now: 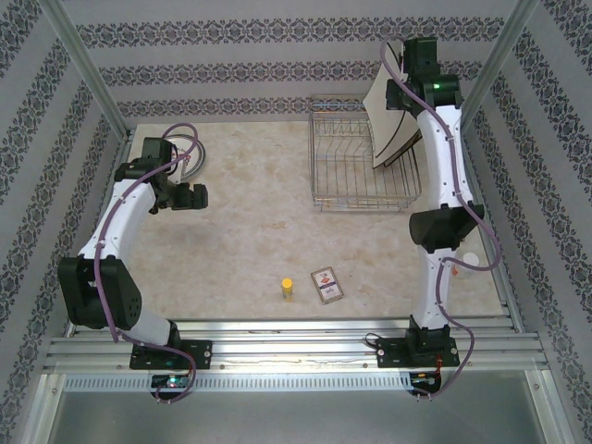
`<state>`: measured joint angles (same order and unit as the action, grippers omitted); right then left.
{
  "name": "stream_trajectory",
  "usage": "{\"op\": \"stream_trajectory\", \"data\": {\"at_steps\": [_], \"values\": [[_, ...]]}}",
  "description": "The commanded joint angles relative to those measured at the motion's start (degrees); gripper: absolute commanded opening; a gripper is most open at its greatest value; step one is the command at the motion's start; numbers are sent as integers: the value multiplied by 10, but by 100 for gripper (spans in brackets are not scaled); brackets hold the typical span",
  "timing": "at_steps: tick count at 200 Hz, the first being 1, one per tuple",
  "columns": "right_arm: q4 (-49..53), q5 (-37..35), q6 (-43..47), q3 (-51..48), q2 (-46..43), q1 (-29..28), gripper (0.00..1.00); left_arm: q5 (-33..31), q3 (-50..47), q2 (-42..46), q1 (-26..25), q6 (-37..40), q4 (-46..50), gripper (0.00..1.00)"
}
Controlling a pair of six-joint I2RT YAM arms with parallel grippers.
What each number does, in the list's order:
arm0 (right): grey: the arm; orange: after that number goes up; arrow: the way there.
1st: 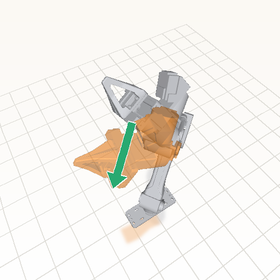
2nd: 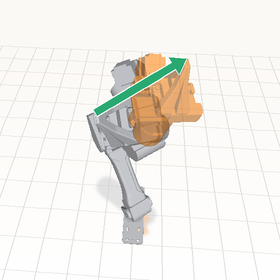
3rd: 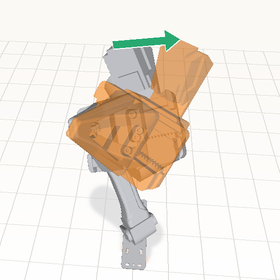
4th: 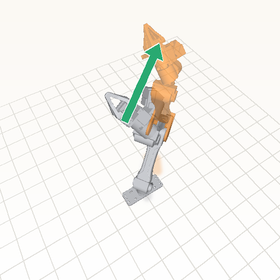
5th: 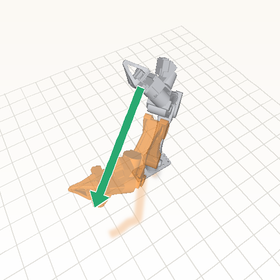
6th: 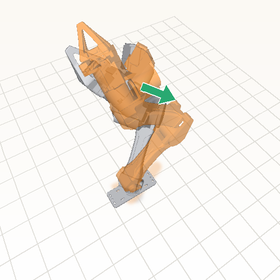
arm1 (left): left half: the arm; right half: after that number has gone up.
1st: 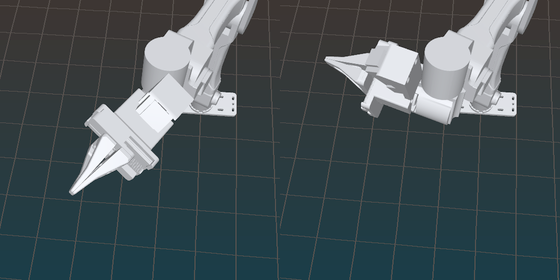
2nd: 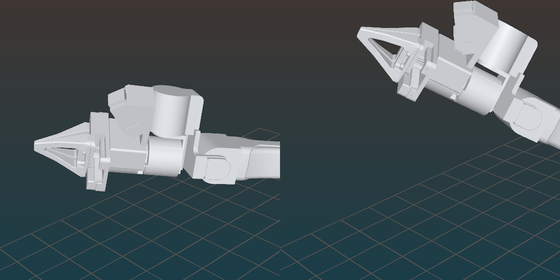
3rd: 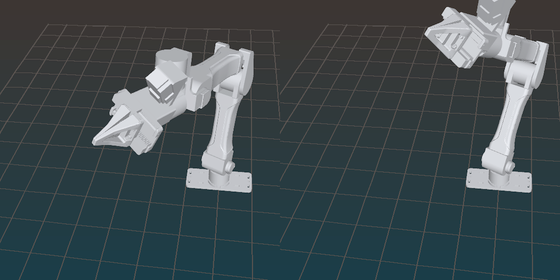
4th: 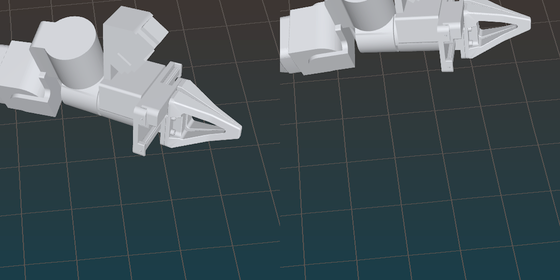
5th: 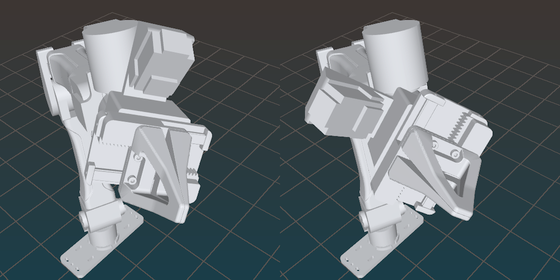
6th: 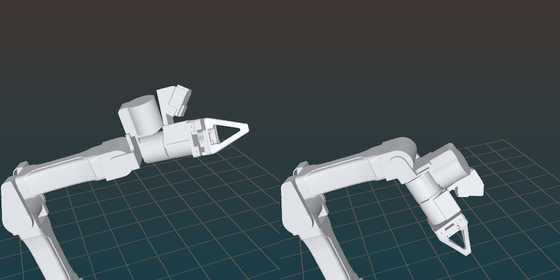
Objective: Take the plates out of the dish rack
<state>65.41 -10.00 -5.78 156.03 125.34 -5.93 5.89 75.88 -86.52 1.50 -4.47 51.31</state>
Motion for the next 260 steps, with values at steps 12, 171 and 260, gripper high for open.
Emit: {"op": "stream_trajectory", "data": {"at_steps": [12,171,260], "values": [[-48,42,-10,36,-91,-10,0,-4,-5,-1,-5,4,6,100],[-940,576,-546,-958,-482,-15,0,23,-12,38,-7,-2,-10,100],[-1213,580,-625,-1100,-377,-59,0,190,-37,53,-7,-34,-89,100]]}}
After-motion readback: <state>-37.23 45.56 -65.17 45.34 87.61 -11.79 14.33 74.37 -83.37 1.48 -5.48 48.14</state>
